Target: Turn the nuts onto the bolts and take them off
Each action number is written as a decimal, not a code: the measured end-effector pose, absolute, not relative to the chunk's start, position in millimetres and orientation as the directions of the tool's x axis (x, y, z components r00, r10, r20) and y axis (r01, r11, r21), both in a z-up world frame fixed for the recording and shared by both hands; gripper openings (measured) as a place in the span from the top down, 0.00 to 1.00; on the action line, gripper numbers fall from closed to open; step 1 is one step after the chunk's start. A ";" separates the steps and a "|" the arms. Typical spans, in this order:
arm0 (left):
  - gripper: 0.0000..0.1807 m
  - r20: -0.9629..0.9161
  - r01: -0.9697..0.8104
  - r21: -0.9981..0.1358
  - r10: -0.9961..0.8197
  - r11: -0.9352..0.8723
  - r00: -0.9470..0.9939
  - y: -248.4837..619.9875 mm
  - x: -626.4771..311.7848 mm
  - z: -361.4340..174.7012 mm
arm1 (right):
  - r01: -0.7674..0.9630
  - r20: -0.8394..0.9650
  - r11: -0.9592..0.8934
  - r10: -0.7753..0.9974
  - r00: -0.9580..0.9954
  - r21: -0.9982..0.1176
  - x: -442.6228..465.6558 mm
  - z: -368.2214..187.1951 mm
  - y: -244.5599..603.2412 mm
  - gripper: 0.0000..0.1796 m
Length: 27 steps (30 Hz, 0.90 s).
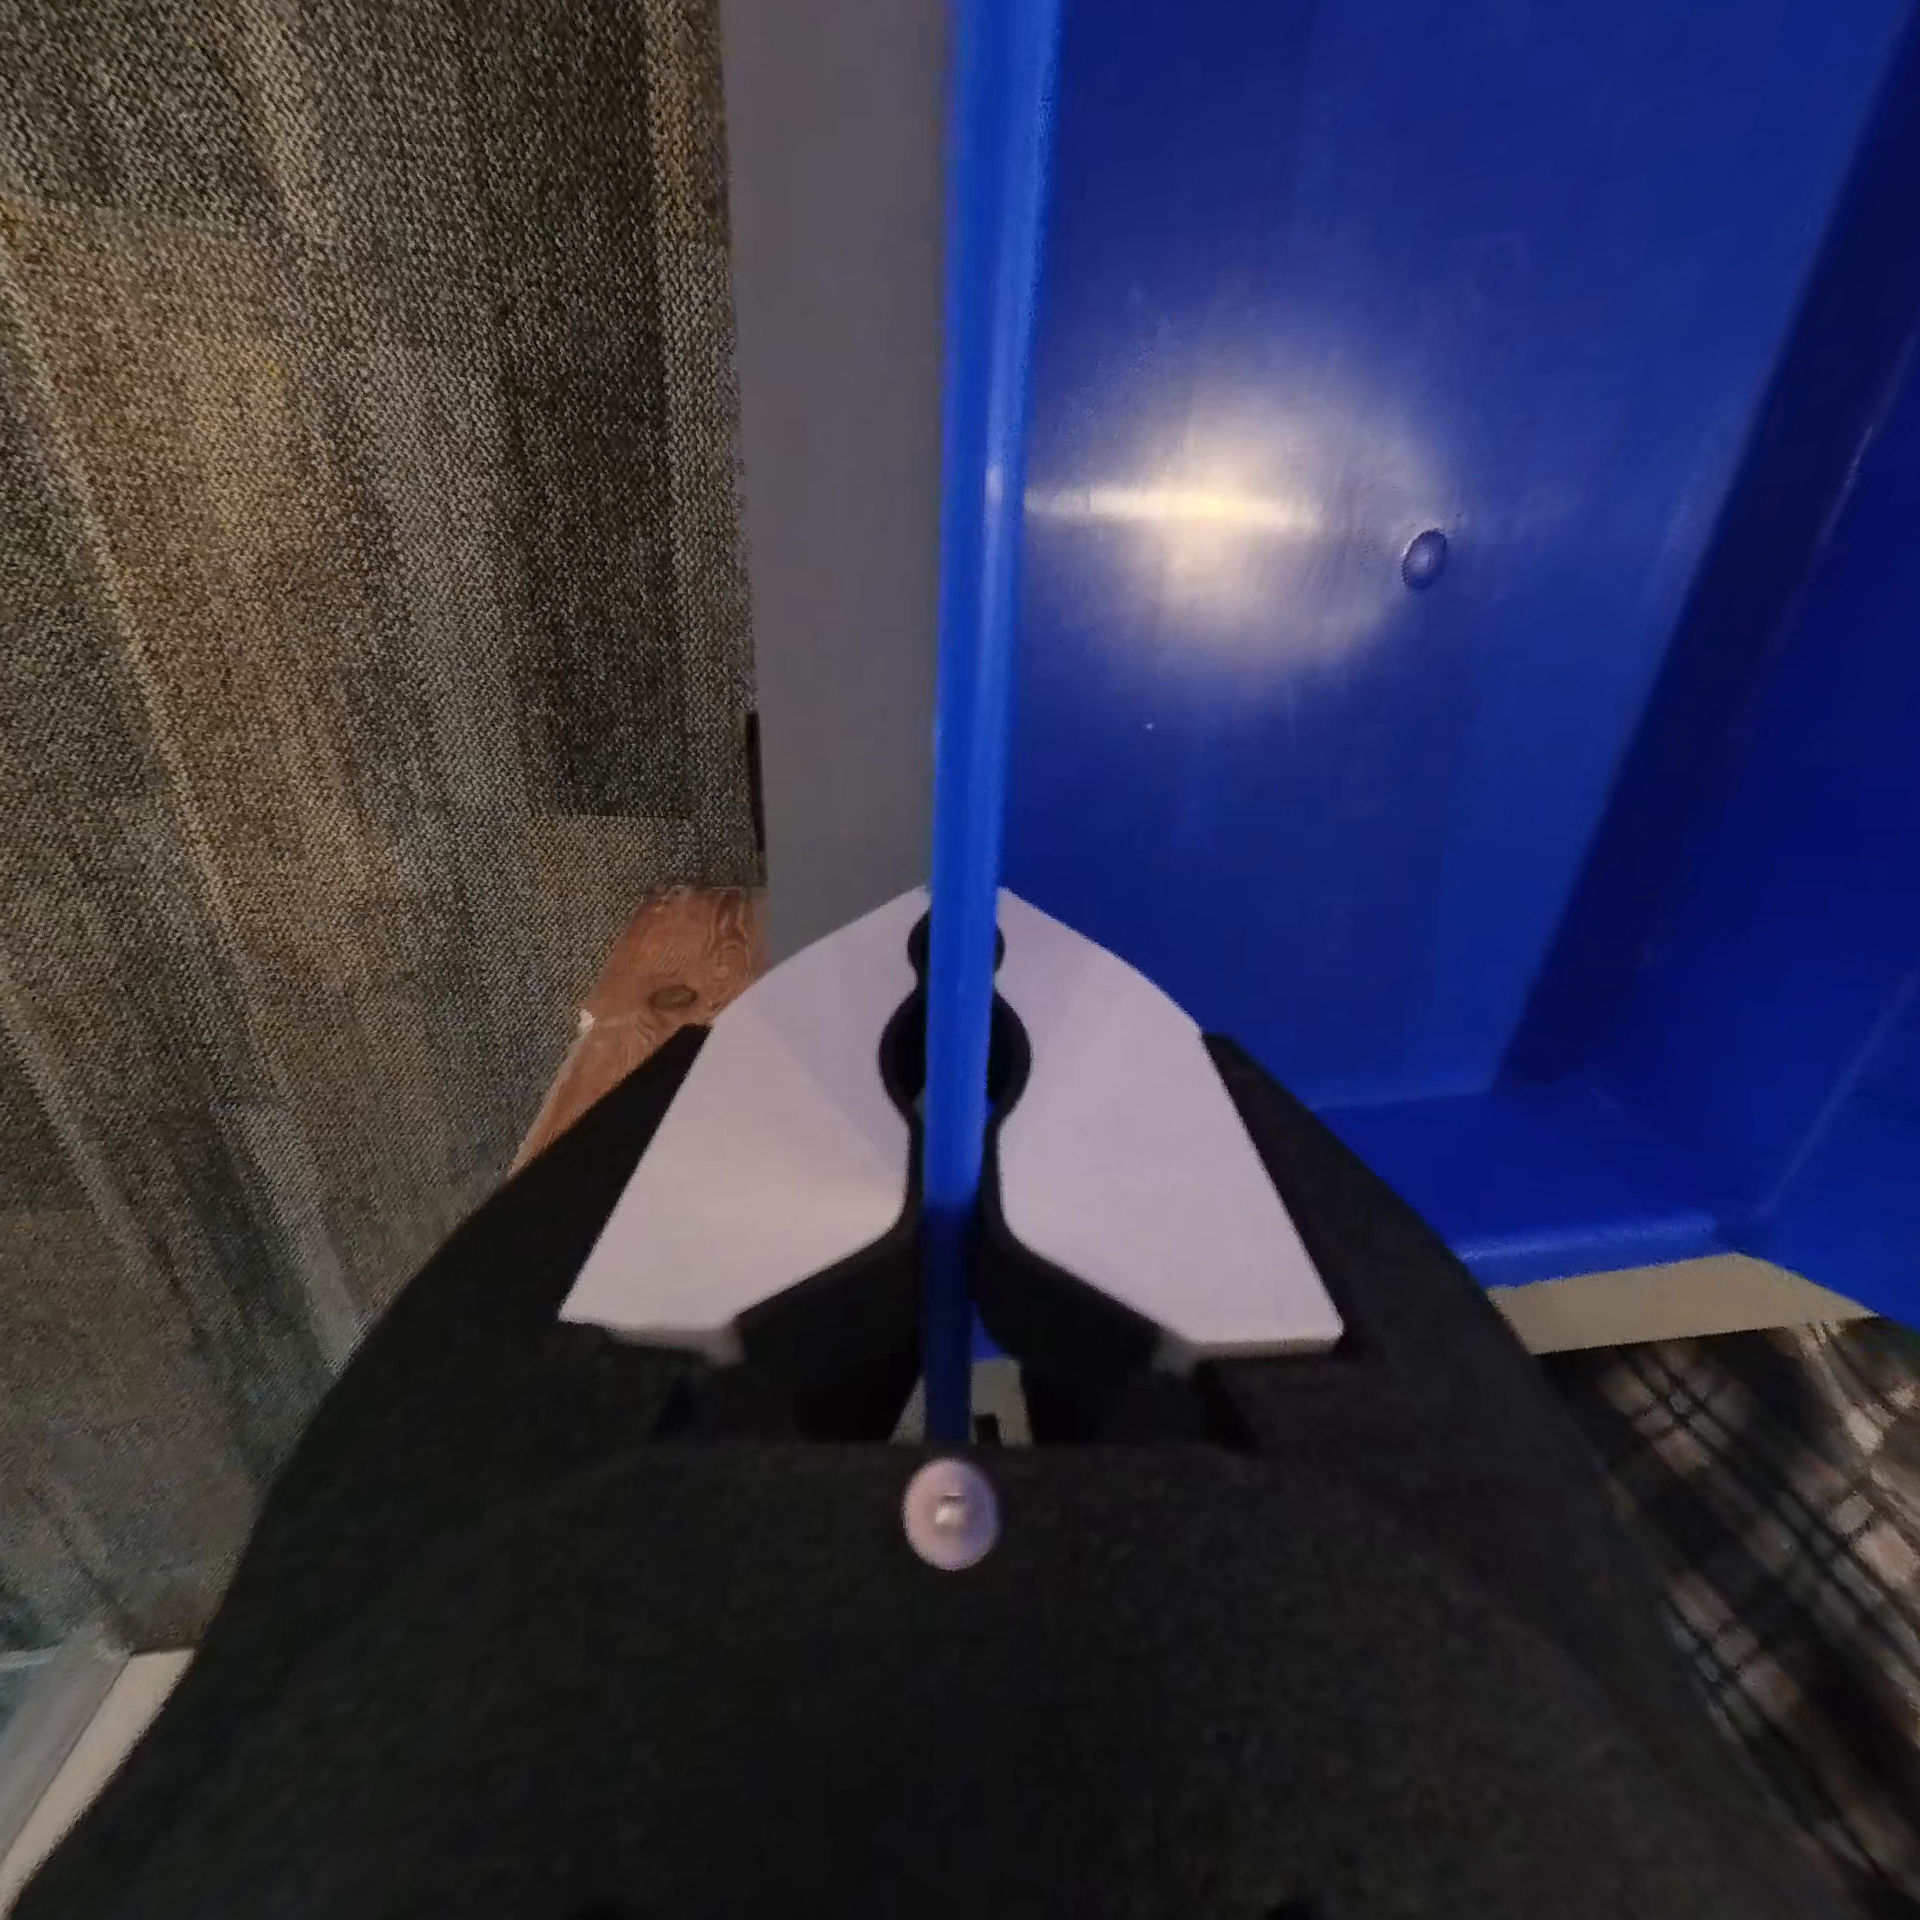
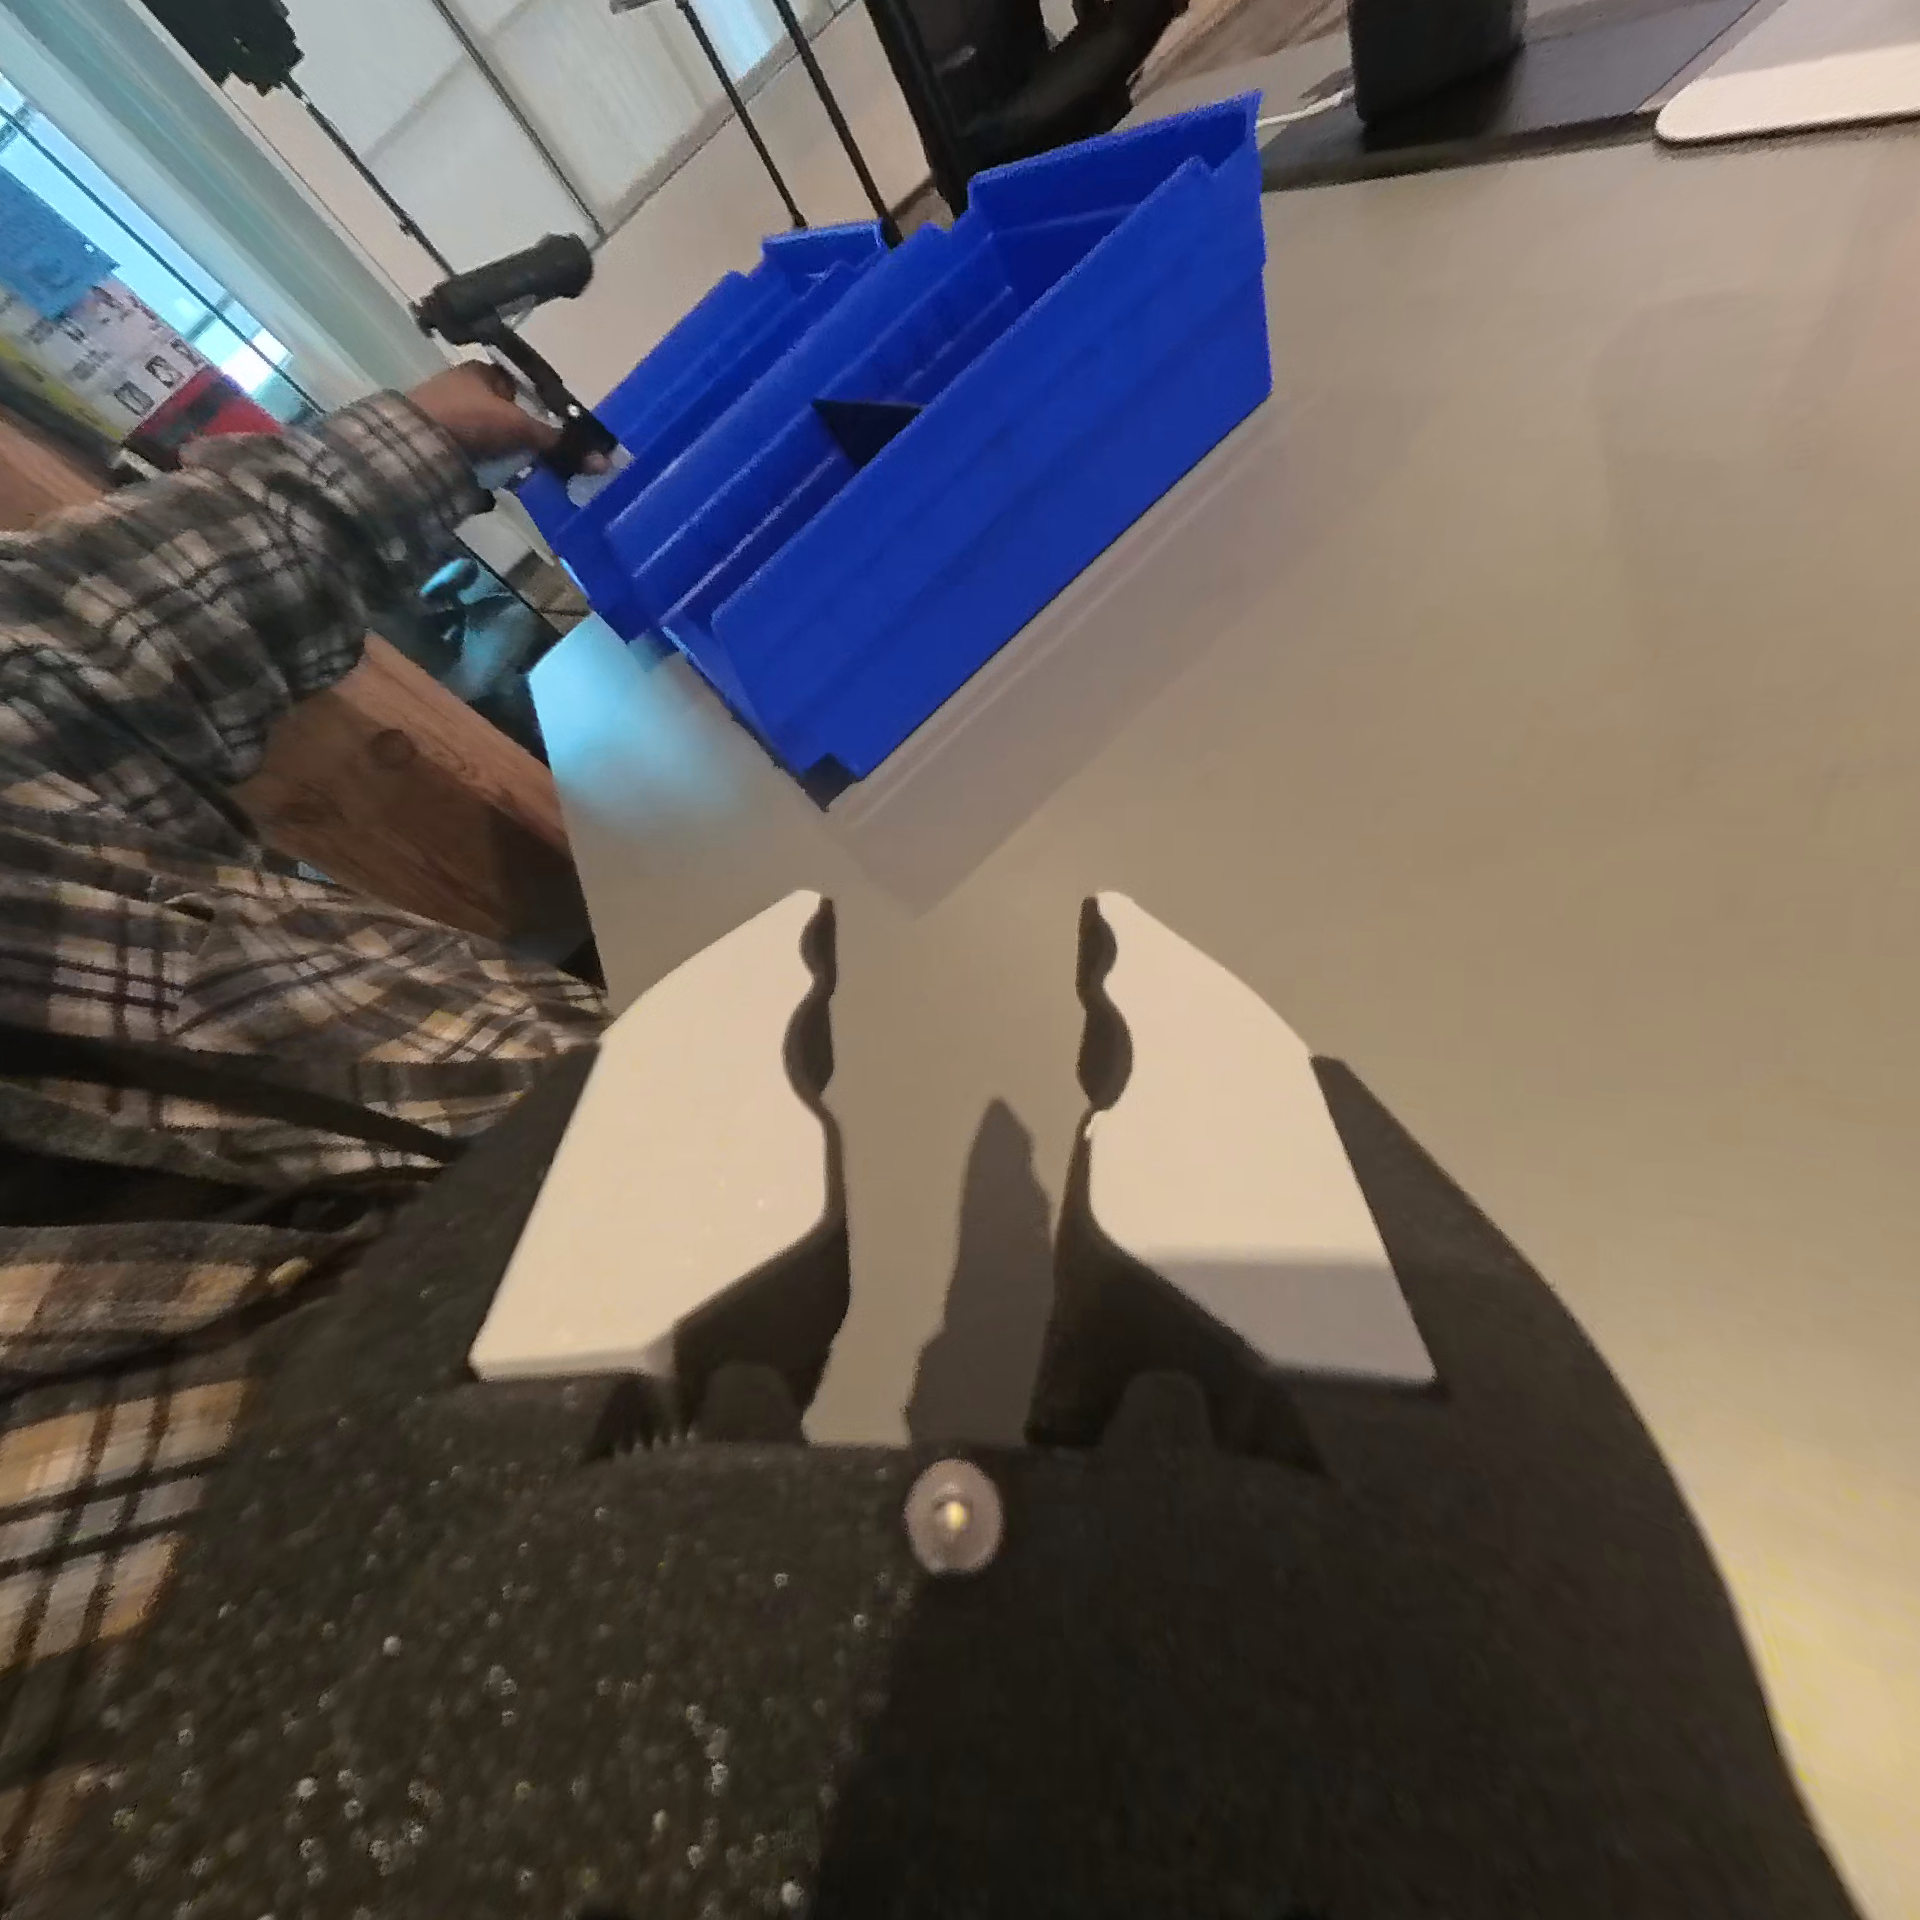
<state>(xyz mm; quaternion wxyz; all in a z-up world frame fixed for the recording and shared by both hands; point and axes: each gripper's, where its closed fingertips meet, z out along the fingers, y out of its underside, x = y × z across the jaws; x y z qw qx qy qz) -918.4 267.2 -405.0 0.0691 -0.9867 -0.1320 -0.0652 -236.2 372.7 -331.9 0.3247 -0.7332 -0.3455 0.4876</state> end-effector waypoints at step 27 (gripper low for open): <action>0.98 0.005 -0.618 -0.367 -0.665 -0.696 0.747 525.7 -535.5 -208.8 | 0.078 -0.471 -0.561 0.755 0.456 -0.824 -148.8 -296.1 384.2 0.80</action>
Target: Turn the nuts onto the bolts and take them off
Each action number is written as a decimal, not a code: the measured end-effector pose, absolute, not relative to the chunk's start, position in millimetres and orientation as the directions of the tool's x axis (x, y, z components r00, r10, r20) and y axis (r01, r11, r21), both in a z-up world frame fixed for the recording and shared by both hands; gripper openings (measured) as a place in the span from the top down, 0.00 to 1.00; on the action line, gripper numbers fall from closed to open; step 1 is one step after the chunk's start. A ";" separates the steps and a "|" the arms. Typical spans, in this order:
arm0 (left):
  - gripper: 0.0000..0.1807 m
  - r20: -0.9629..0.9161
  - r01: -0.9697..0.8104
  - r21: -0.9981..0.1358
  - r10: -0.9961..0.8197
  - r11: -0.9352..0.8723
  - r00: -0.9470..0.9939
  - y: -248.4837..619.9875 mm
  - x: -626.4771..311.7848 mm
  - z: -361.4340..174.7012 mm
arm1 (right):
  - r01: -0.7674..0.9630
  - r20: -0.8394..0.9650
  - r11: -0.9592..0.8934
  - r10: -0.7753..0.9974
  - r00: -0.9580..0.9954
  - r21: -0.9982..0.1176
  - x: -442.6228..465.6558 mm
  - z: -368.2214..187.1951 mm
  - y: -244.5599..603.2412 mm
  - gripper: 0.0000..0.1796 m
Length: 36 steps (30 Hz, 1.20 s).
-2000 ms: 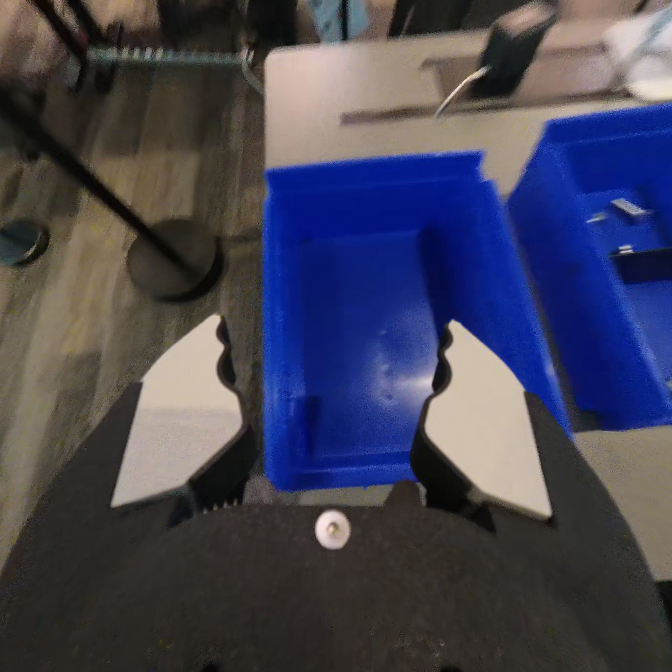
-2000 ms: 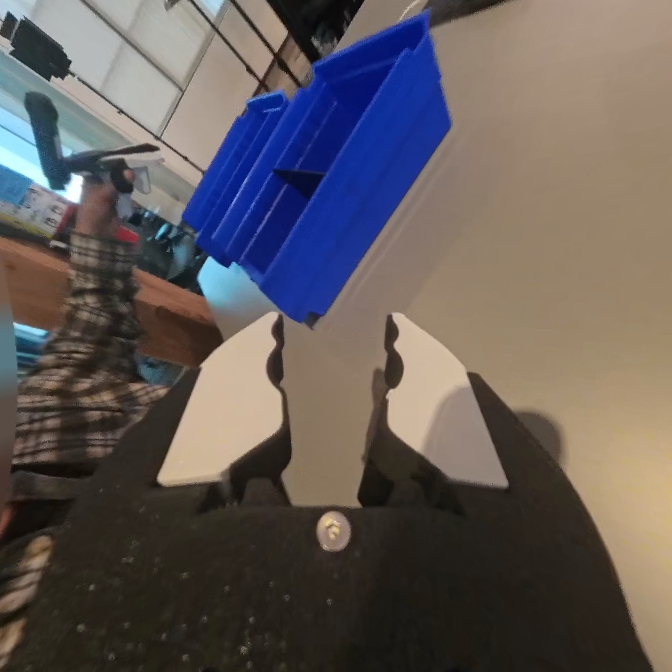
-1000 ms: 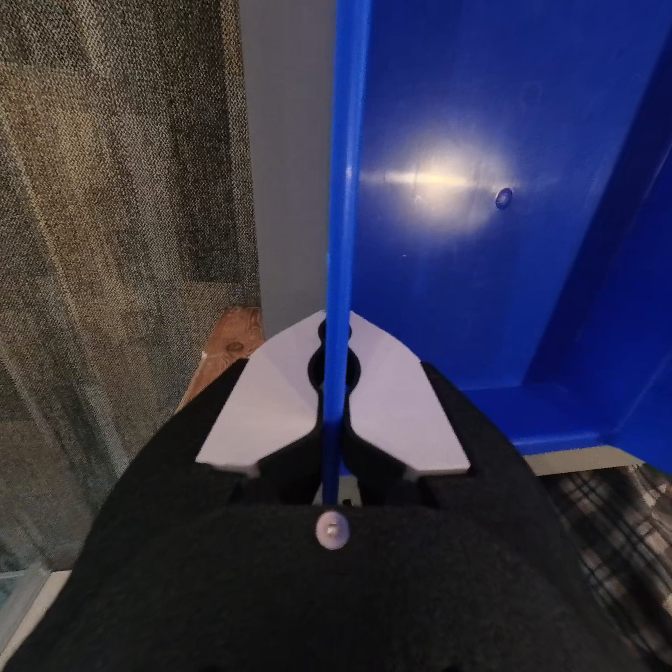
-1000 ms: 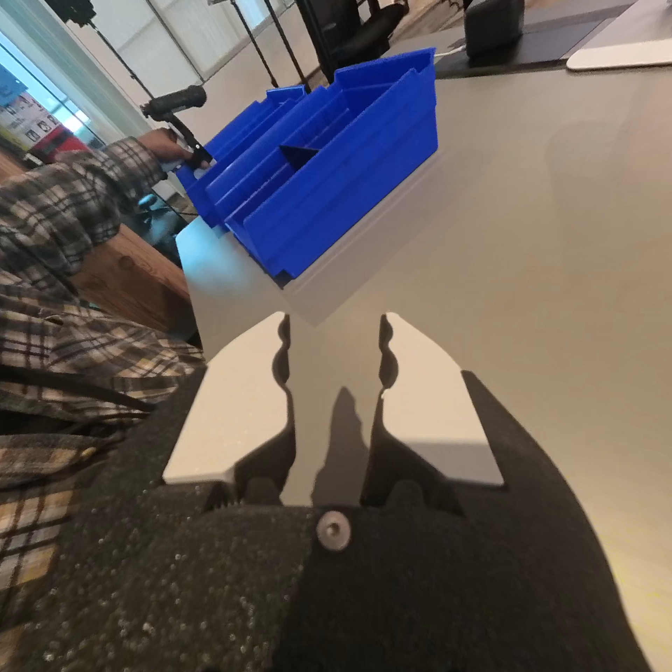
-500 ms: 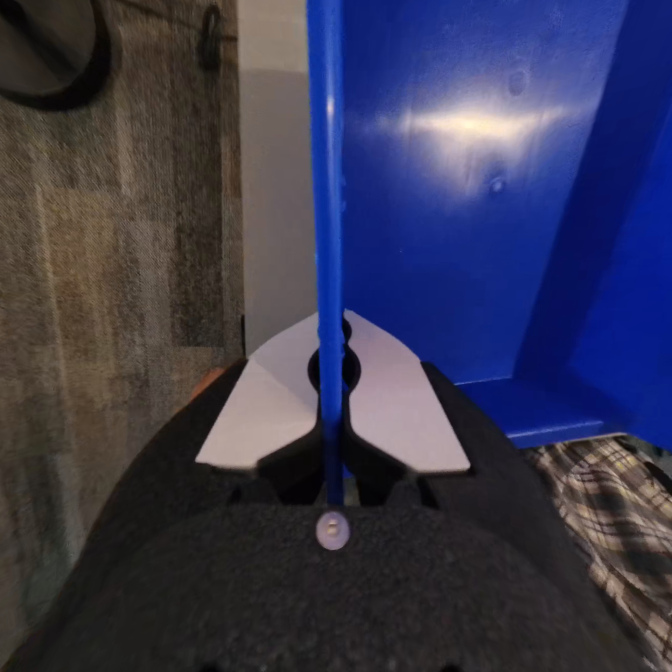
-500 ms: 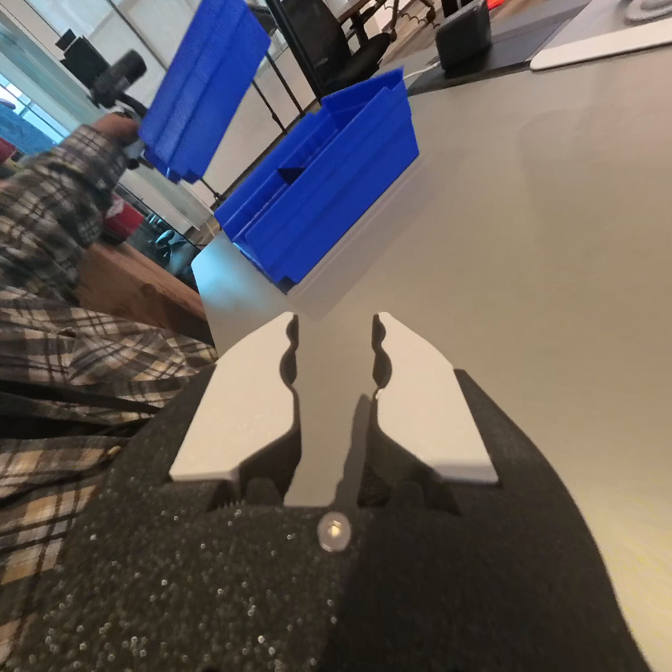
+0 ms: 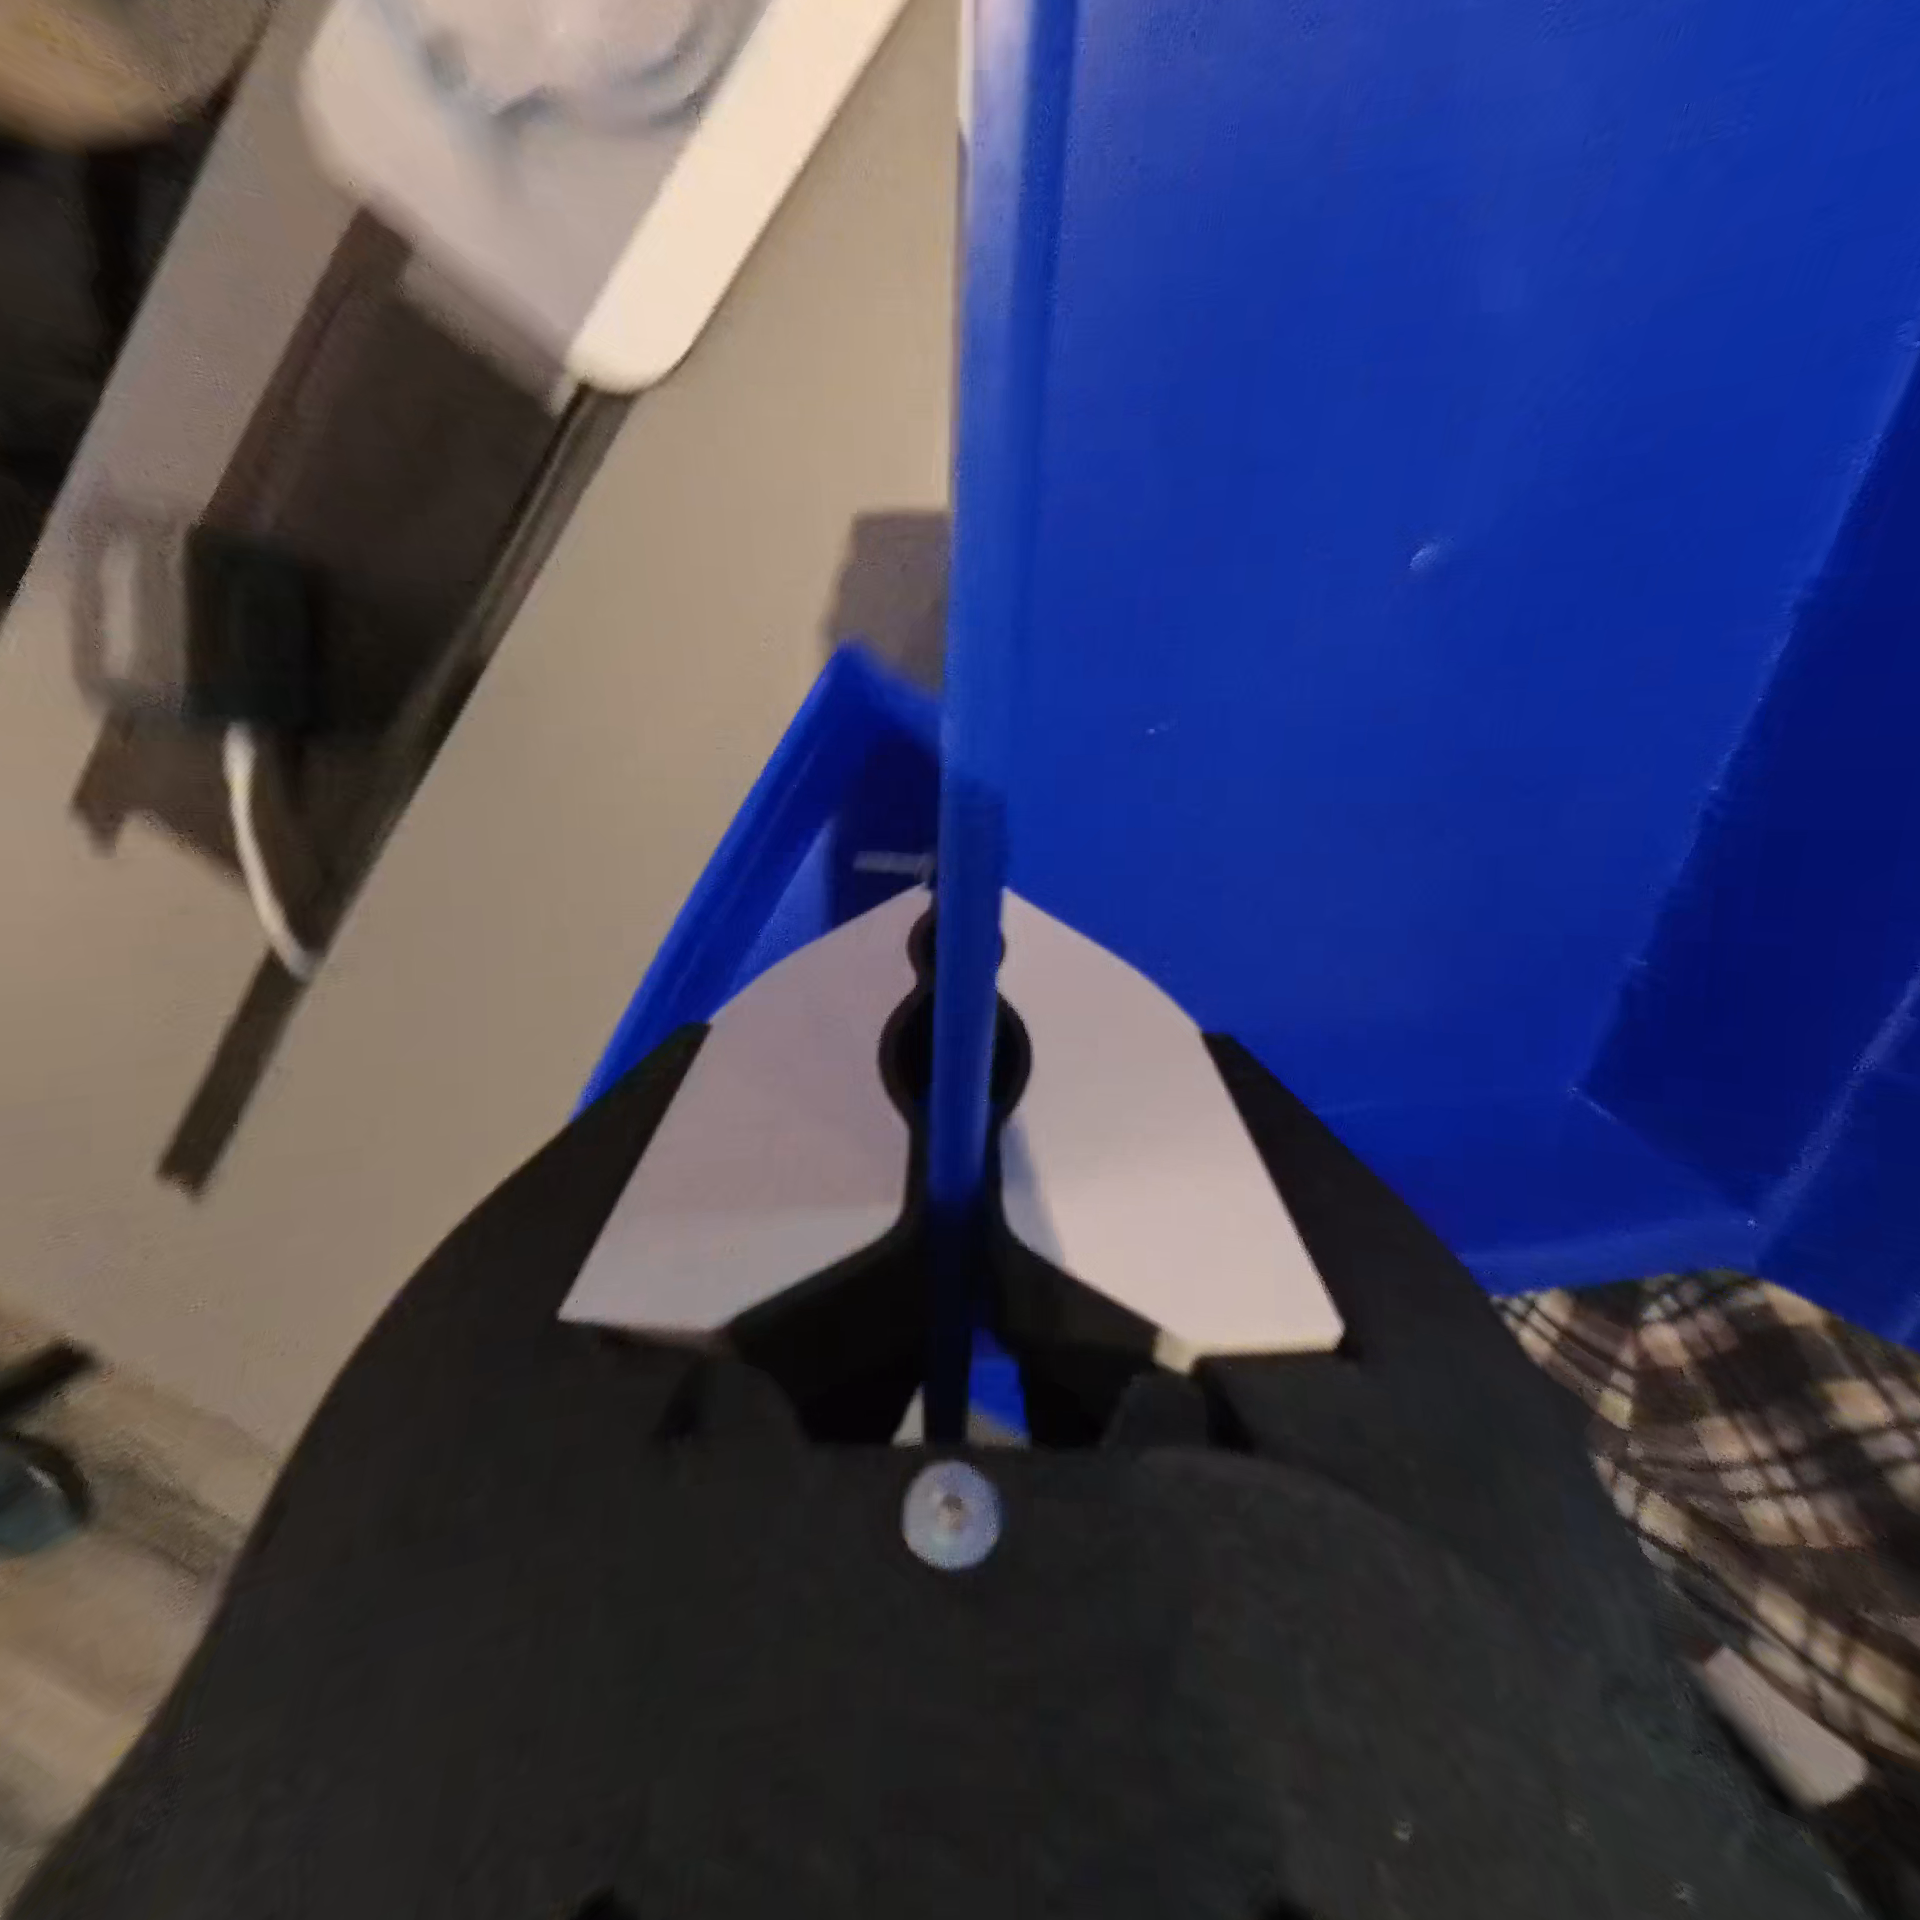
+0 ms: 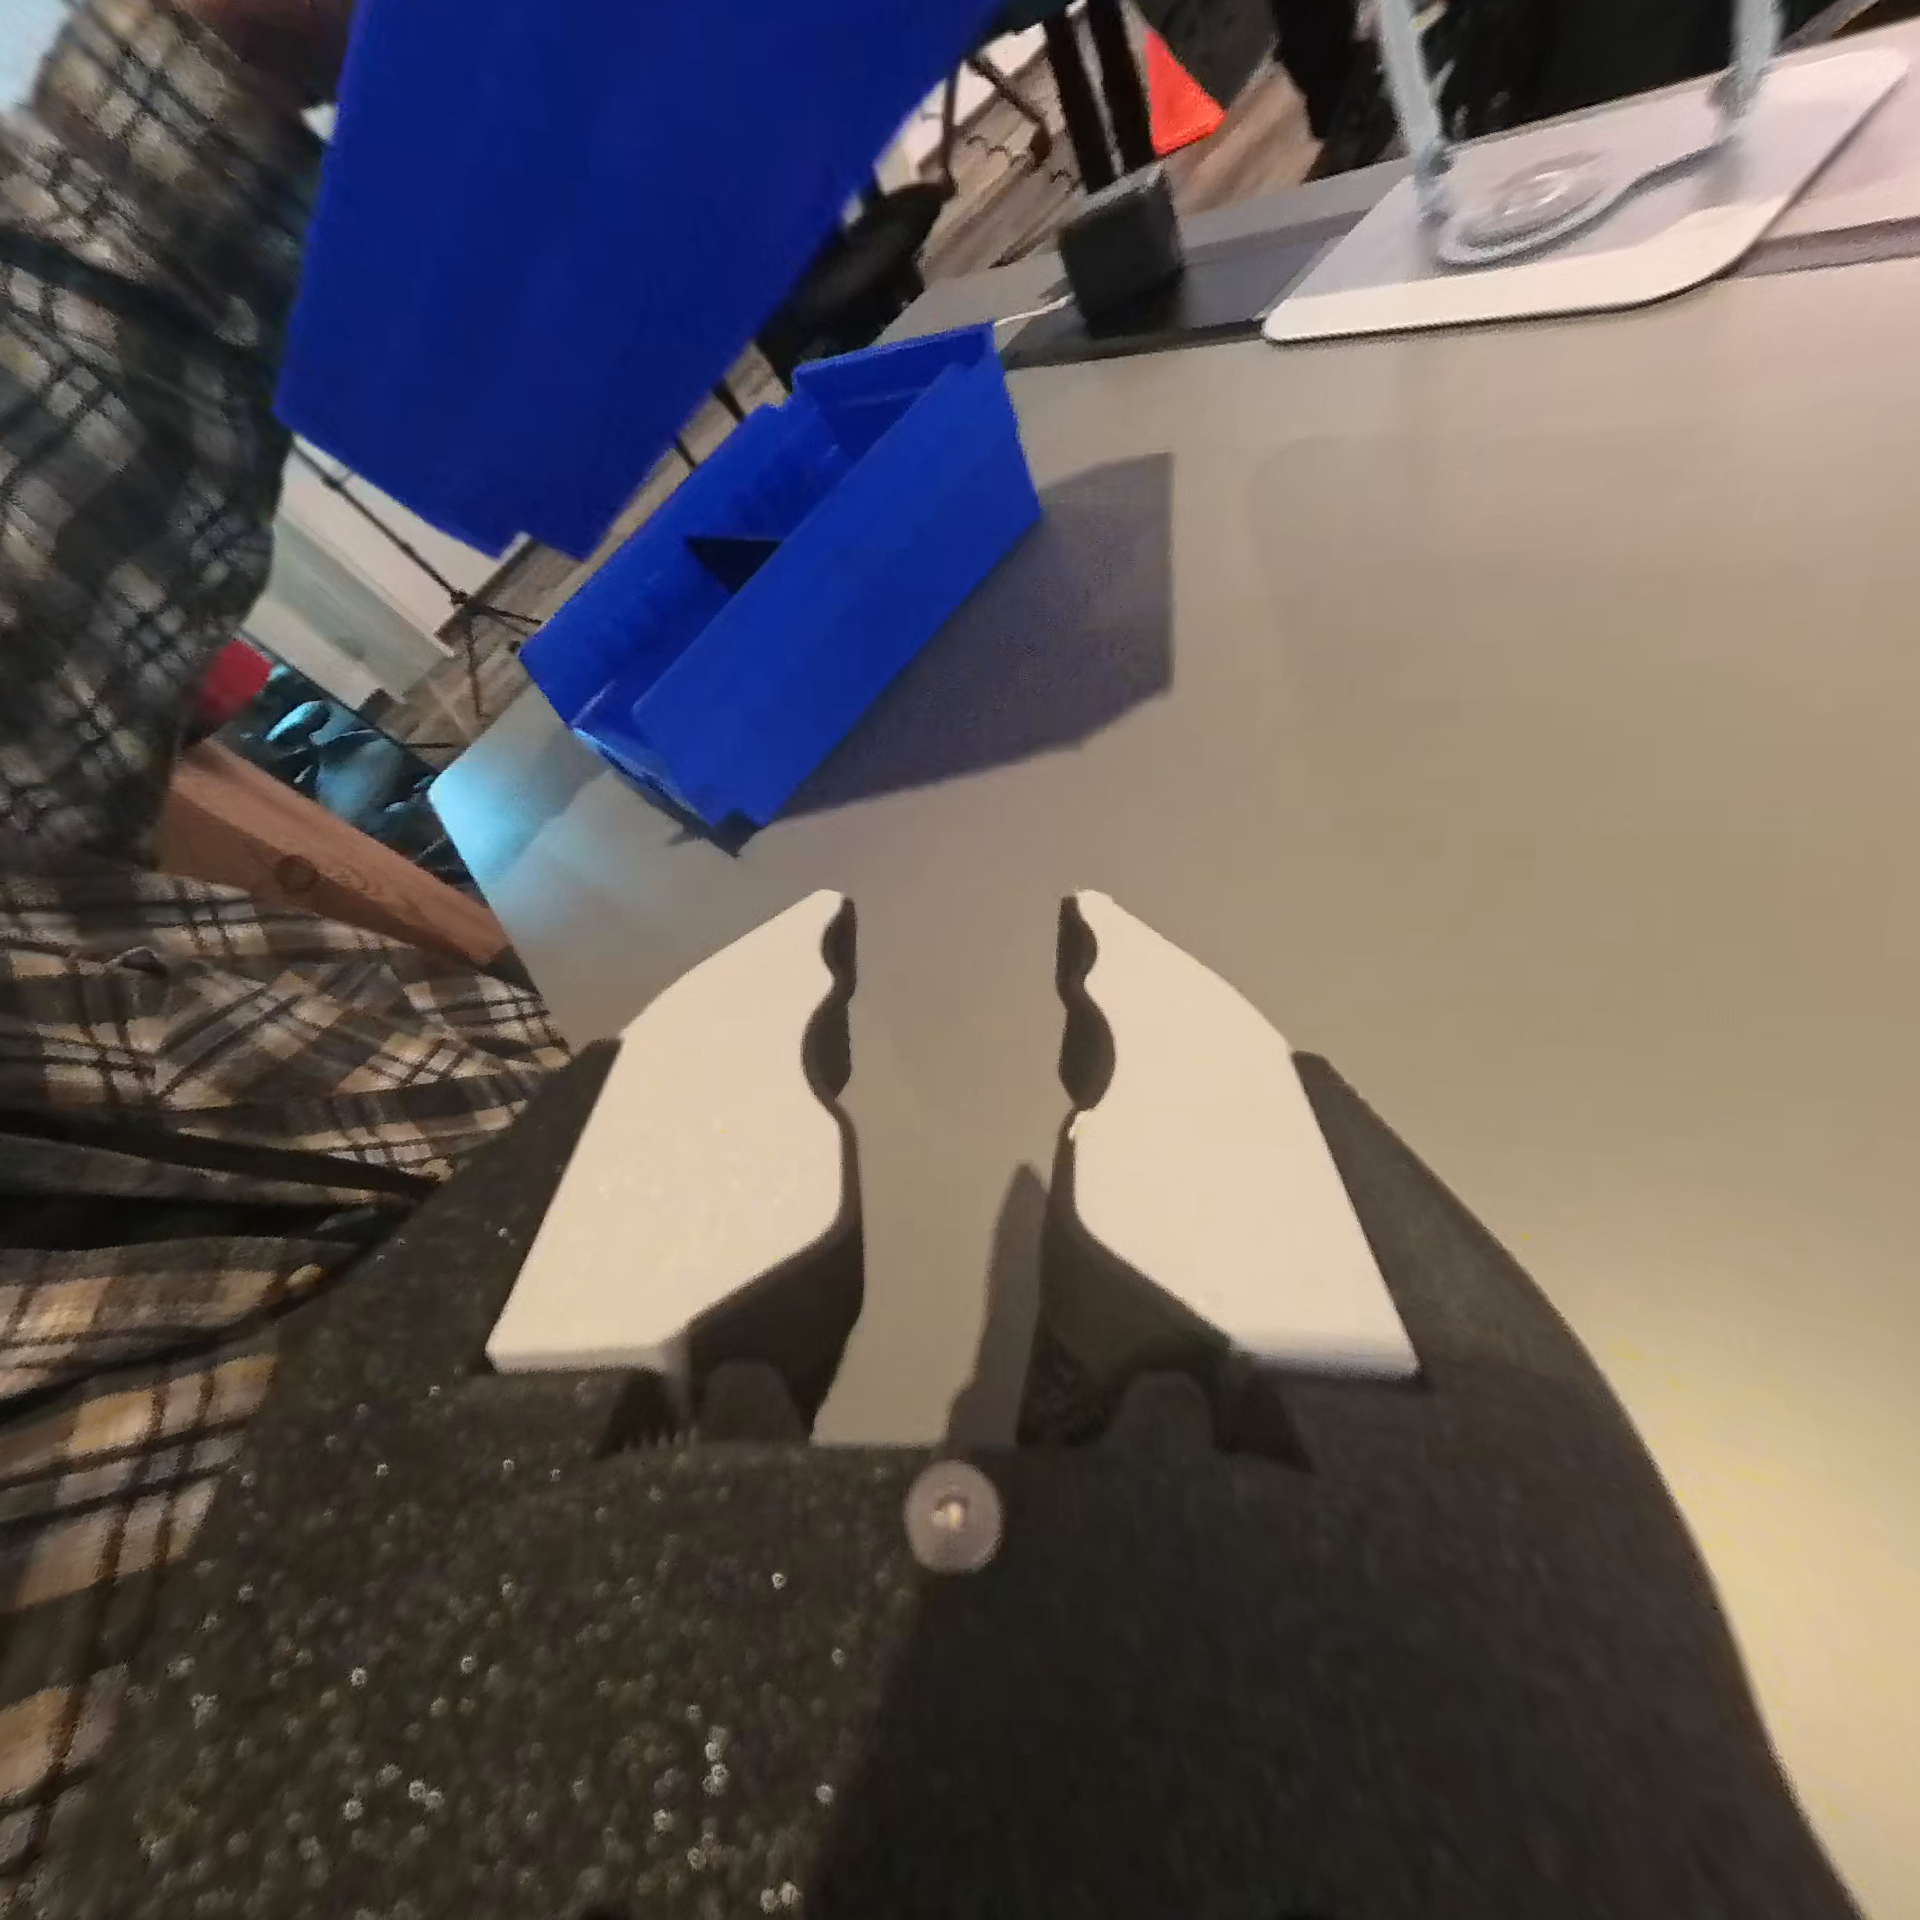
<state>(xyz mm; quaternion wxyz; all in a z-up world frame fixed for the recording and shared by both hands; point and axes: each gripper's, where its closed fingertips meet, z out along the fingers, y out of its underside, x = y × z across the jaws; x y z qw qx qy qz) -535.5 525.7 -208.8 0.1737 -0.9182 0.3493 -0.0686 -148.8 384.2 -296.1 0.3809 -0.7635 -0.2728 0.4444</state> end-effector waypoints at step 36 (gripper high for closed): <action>0.67 -0.112 -0.756 -0.570 -0.882 -0.321 0.459 556.3 -320.5 -250.1 | 0.352 -0.159 -0.848 0.441 0.883 -0.395 -24.9 -332.1 499.4 0.58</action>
